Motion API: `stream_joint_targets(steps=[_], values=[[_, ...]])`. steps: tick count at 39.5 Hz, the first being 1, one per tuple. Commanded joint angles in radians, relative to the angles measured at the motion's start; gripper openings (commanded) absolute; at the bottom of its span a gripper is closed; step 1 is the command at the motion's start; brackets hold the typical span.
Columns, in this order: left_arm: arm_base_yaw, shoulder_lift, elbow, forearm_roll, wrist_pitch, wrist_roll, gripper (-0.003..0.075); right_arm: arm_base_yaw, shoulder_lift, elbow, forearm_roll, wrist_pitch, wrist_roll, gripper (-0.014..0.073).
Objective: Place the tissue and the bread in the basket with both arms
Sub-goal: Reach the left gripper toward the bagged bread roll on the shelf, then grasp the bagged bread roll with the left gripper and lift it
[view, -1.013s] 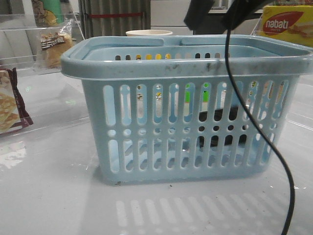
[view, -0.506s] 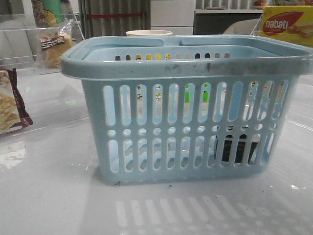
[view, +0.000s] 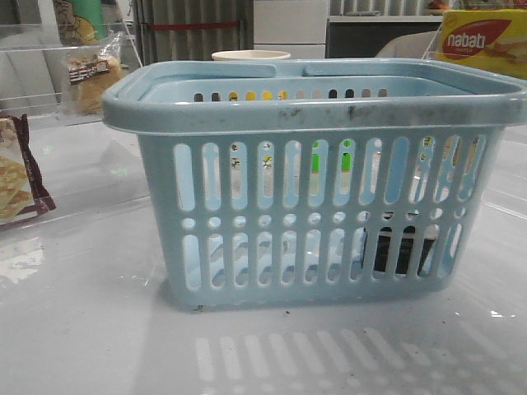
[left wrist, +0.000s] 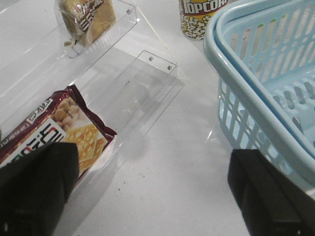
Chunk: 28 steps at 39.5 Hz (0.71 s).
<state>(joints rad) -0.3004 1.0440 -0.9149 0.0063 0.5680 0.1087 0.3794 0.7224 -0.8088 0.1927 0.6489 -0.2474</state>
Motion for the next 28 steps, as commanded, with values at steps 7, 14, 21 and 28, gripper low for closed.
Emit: stream_joint_targets(steps=[7,14,21,28], values=[[0.062,0.237,-0.256,0.025,-0.067,-0.001,0.0667,-0.004,-0.005,-0.025,-0.001,-0.072,-0.008,0.057],[0.122,0.403,-0.436,0.025,-0.052,-0.009,0.0666,-0.004,-0.005,-0.025,-0.001,-0.072,-0.008,0.057],[0.166,0.552,-0.578,-0.006,-0.042,-0.009,0.0666,-0.004,-0.005,-0.025,-0.001,-0.072,-0.008,0.057],[0.175,0.685,-0.685,-0.006,-0.076,-0.009,0.0666,-0.004,-0.005,-0.025,-0.001,-0.072,-0.008,0.057]])
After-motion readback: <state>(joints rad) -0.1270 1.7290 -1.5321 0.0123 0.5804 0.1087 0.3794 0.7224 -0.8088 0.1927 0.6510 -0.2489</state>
